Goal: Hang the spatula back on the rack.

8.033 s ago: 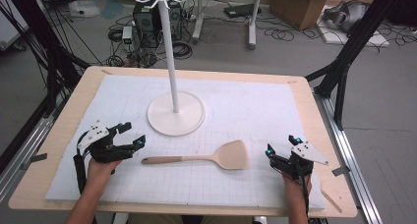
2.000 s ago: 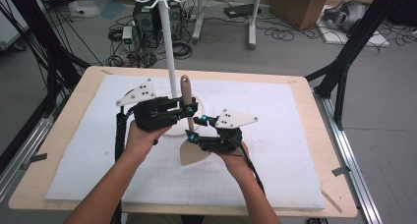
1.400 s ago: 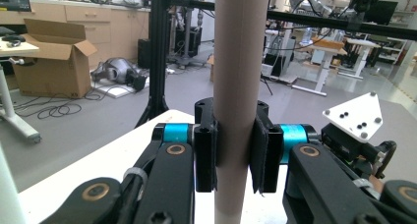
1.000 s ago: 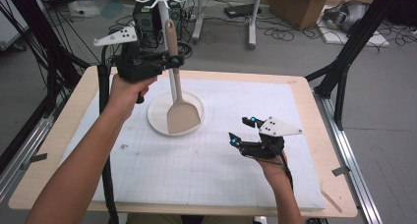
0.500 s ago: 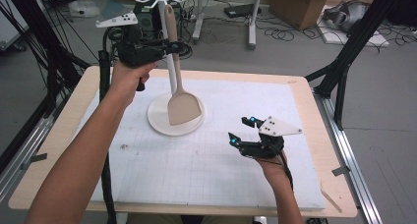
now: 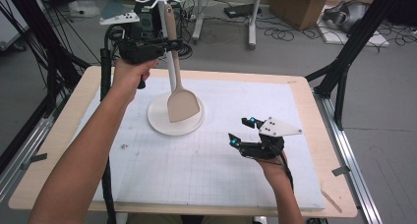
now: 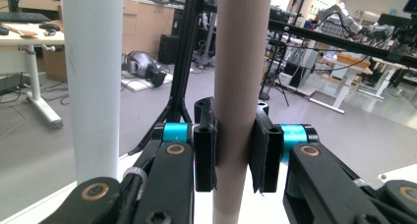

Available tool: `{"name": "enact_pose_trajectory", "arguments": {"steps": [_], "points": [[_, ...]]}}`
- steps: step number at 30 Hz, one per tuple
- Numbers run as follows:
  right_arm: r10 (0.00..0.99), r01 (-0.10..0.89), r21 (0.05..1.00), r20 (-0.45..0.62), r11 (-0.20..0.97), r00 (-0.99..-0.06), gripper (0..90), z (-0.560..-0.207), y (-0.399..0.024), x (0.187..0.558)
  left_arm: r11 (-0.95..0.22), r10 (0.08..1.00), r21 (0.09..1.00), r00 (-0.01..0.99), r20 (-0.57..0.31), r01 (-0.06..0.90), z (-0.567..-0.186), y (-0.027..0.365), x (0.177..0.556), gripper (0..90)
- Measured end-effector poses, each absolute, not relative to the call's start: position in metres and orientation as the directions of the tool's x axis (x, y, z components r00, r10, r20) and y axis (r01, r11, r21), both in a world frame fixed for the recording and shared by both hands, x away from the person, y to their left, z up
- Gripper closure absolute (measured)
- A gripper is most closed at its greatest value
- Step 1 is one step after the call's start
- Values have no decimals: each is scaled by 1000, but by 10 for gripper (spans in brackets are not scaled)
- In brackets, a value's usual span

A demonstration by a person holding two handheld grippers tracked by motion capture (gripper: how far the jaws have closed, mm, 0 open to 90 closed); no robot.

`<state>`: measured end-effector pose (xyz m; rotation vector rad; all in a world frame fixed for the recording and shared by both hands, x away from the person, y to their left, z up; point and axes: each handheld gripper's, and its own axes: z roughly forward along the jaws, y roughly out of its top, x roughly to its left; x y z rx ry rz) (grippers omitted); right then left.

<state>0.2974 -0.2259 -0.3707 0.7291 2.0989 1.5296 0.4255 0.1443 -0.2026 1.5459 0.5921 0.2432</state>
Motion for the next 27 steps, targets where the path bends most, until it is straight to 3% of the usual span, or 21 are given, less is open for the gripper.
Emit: {"name": "enact_pose_trajectory", "arguments": {"steps": [3,5,8,16,23,27], "points": [[649,166,955,-35,247,-760,297,-372,-227,298,67,505,978,838,-205,199,-209,147,423,706],[651,167,954,-38,249,-758,297,-373,-228,298,91,523,976,824,-216,198,-218,151,421,528],[655,172,953,-36,251,-755,297,-375,-230,298,108,523,973,821,-228,202,-230,160,415,422],[669,196,952,-11,234,-743,297,-384,-235,296,93,528,989,836,-147,115,-248,183,392,332],[673,210,948,-5,238,-740,297,-390,-237,296,25,568,999,823,7,-26,-275,203,368,306],[679,212,947,-8,240,-734,297,-393,-239,296,-8,586,1000,810,21,-20,-299,215,356,249]]}}
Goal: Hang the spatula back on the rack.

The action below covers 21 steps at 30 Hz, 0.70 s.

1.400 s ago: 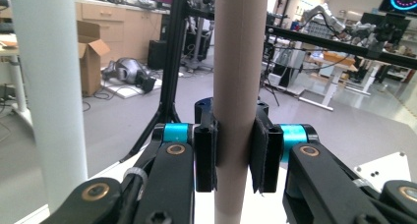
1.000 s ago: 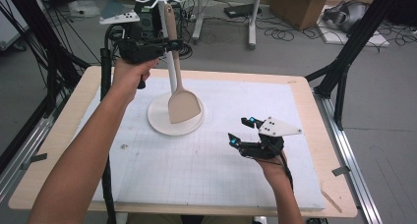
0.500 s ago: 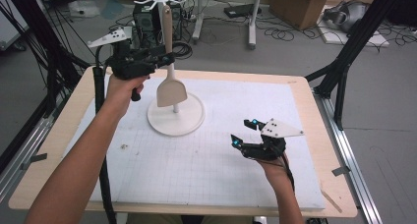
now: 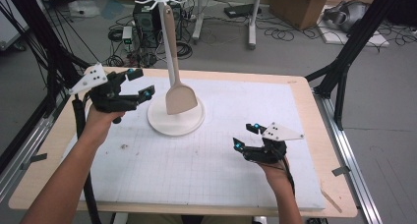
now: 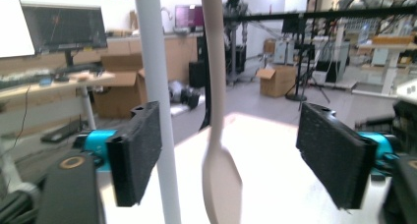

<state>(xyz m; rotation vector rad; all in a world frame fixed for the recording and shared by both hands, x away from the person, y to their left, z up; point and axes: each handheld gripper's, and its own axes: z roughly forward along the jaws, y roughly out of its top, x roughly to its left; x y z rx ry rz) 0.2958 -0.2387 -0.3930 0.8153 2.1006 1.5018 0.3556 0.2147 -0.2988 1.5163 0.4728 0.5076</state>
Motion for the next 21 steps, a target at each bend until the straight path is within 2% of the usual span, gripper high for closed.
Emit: {"name": "enact_pose_trajectory", "arguments": {"steps": [6,9,21], "points": [[691,228,945,3,235,-723,297,-398,-242,294,-7,634,997,771,-56,78,-326,230,338,152],[696,240,942,10,234,-718,297,-399,-244,294,19,644,995,760,-90,102,-339,238,330,152],[717,224,941,-26,253,-696,297,-404,-253,291,12,687,990,718,-109,139,-390,249,311,159]]}}
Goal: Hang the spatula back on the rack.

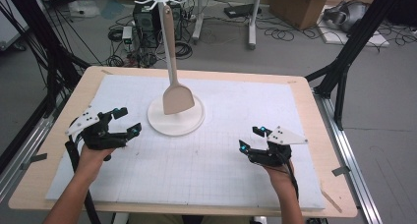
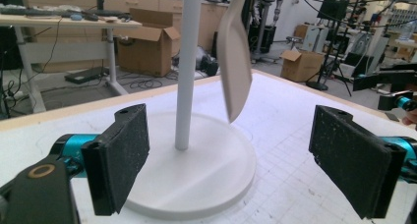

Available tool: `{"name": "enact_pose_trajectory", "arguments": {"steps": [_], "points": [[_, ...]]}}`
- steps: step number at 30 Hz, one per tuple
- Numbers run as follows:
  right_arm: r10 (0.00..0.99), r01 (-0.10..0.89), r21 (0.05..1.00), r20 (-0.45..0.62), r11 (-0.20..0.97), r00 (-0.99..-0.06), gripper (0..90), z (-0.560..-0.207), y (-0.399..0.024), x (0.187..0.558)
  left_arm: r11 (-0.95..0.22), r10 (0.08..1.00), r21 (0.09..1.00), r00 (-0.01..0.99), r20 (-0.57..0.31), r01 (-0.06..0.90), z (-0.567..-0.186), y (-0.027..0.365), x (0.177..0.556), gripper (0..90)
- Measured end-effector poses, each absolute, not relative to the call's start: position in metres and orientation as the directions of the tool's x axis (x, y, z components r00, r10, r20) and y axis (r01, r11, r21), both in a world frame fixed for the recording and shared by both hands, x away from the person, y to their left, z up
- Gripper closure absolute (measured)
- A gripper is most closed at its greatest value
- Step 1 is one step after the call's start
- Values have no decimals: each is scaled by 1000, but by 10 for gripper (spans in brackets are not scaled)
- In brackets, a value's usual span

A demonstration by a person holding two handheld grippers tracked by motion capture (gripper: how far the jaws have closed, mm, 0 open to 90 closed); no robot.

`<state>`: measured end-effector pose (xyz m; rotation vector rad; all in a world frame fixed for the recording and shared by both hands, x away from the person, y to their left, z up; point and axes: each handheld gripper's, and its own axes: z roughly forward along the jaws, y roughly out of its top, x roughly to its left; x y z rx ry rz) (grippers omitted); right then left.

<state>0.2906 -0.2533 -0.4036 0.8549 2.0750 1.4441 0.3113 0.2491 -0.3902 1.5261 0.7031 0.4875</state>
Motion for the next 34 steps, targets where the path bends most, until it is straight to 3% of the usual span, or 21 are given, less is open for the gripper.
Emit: {"name": "enact_pose_trajectory", "arguments": {"steps": [9,34], "points": [[752,229,939,-44,255,-657,282,-412,-267,274,9,698,991,709,-102,134,-405,247,301,161],[776,264,933,-26,245,-630,263,-427,-272,276,-17,697,985,708,-111,171,-416,238,302,171]]}}
